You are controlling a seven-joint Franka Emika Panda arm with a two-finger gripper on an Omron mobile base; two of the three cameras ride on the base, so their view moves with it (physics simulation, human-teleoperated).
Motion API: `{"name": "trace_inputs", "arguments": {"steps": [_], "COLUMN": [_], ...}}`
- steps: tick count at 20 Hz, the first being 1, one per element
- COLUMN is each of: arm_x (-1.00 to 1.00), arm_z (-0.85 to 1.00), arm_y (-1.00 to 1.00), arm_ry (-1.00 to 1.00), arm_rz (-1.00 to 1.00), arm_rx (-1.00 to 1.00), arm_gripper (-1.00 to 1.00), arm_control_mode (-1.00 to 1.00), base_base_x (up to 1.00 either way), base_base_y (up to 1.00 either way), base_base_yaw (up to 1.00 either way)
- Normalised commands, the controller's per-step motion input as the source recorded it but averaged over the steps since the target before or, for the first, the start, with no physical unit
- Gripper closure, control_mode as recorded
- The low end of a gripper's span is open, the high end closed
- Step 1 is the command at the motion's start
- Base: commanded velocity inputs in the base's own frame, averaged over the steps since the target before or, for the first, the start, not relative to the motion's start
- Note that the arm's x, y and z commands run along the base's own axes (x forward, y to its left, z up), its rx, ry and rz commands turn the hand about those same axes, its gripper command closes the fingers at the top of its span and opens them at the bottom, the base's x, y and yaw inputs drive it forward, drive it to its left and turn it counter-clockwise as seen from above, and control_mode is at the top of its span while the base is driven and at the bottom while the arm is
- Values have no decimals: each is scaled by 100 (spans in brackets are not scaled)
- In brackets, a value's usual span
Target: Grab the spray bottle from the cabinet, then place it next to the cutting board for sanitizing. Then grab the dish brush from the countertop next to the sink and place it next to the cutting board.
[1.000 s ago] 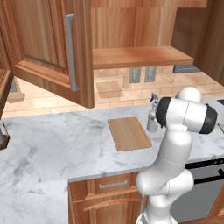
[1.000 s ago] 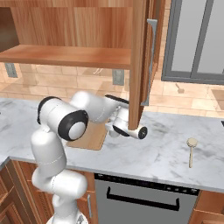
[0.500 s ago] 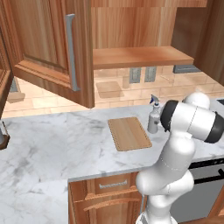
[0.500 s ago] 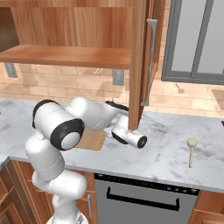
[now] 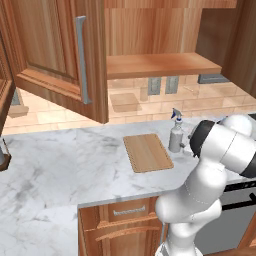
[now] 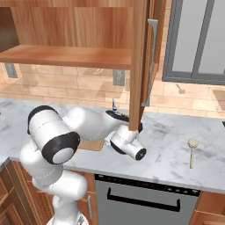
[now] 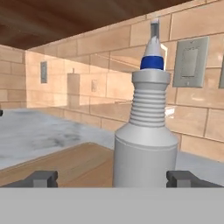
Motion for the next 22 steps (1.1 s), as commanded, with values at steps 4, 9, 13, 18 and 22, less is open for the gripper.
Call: {"name": "trace_inputs", "arguments": {"steps": [4,9,13,18,22], "arm_x": [-58,-58,-55,-47,-45], "arm_z": [51,79,78,77,85], "arm_y": [0,0,9,41,39], "arm_ry": [-9,-2,-5,-2,0], "arm_rz": [-9,-11,-7,-5,-5], "arm_rx": [0,0,0,-4,-1], "arm_gripper": [-100,-100,-100,-100,-100], "arm_control_mode": [-100,-100,-100,-100,-100], "base_base_x": [0,0,0,0,0], "base_base_y": [0,0,0,0,0], "base_base_yaw": [0,0,0,0,0]}}
